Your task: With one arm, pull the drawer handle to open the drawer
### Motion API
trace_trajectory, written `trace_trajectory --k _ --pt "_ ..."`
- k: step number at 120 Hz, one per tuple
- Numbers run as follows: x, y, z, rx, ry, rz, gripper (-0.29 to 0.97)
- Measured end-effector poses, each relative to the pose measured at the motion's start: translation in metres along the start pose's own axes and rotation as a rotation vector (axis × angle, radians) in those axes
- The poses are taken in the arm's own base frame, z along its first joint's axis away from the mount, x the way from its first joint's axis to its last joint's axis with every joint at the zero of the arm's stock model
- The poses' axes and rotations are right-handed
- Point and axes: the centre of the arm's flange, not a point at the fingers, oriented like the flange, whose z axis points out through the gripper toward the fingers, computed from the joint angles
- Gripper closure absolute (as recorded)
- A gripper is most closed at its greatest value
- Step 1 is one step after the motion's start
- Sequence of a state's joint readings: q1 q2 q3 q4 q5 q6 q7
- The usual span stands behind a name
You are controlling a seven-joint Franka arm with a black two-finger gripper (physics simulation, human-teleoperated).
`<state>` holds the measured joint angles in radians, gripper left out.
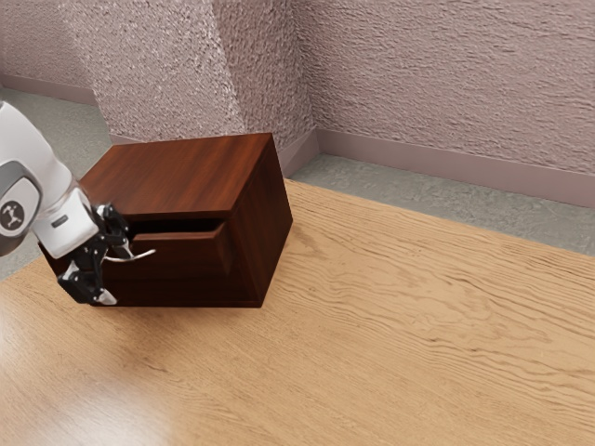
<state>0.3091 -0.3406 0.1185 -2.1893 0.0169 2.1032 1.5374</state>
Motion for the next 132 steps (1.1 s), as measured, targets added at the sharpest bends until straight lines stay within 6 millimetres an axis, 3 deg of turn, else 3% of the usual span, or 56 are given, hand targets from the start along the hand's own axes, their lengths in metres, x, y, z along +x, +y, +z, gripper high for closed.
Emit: trace_trajectory --k 8,23,43,102,132 --pt "0.000 0.005 -0.001 -0.001 0.003 0.001 0.06" --pt "-0.001 0.016 -0.007 0.007 0.009 0.003 0.16" --pt "-0.003 0.032 -0.014 0.009 0.012 0.006 0.19" --pt "0.000 0.076 -0.021 0.009 0.015 0.030 0.18" --pt "0.003 0.102 -0.036 0.035 -0.001 0.031 0.38"
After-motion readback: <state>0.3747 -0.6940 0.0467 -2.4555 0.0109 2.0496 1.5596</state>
